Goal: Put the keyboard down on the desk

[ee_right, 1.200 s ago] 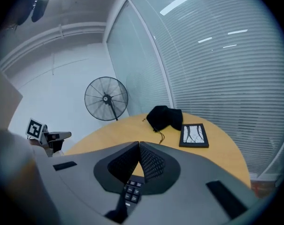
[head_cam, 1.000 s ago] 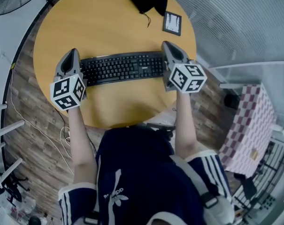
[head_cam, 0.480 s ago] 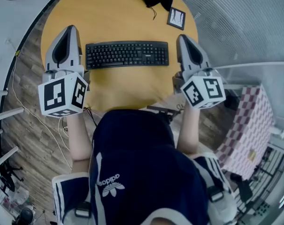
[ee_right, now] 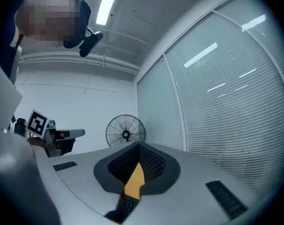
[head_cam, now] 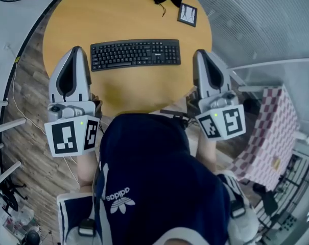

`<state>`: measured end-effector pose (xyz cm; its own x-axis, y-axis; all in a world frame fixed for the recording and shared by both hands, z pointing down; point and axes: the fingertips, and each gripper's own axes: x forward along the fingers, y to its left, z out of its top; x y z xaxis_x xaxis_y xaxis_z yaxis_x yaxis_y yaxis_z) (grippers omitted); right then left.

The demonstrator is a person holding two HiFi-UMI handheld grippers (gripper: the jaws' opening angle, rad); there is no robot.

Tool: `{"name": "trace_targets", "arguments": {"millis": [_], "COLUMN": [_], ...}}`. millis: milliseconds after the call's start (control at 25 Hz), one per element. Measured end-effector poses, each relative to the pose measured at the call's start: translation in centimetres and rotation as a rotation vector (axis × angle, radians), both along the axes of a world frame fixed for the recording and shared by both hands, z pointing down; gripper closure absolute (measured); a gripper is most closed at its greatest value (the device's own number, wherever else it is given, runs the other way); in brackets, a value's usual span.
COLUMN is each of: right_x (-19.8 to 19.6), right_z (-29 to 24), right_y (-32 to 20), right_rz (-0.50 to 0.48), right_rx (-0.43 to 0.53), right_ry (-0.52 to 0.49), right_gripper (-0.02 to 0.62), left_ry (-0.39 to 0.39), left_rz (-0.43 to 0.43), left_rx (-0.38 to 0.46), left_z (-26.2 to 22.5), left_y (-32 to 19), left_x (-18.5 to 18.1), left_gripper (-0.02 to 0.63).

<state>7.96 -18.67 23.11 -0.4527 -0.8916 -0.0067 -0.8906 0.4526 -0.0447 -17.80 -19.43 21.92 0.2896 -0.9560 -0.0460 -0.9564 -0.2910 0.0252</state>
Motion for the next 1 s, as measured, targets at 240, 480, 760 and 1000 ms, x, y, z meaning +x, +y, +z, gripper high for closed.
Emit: {"name": "trace_targets", "arguments": {"millis": [240,480,760,1000], "right_x": [-0.2,-0.6,-0.4,-0.5], "right_z": [2.2,5.1,6.3,7.3], "right_y": [2.2,3.3,3.9,4.1], "right_rz": [-0.024,-0.028,-0.017,-0.018], "right_rx": [-0.055,-0.083,-0.12,-0.154], "right_ry": [-0.006,0.061,0.044,0.05], "right_gripper": [0.591,0.591,0.591,0.591], "left_ry": [0.04,-0.025,-0.038,-0.032], "left_rz": [-0.01,0.029,0.053,0.05], "left_rx": [-0.047,-0.051,-0.079,-0.098], "left_z": [2.1,4.2,5.7,7.0], "left_y": [1.8,3.0,3.6,3.9], "left_x": [-0.2,0.6,0.7,1.0], "left_gripper": [0.604,0.604,0.604,0.604]}}
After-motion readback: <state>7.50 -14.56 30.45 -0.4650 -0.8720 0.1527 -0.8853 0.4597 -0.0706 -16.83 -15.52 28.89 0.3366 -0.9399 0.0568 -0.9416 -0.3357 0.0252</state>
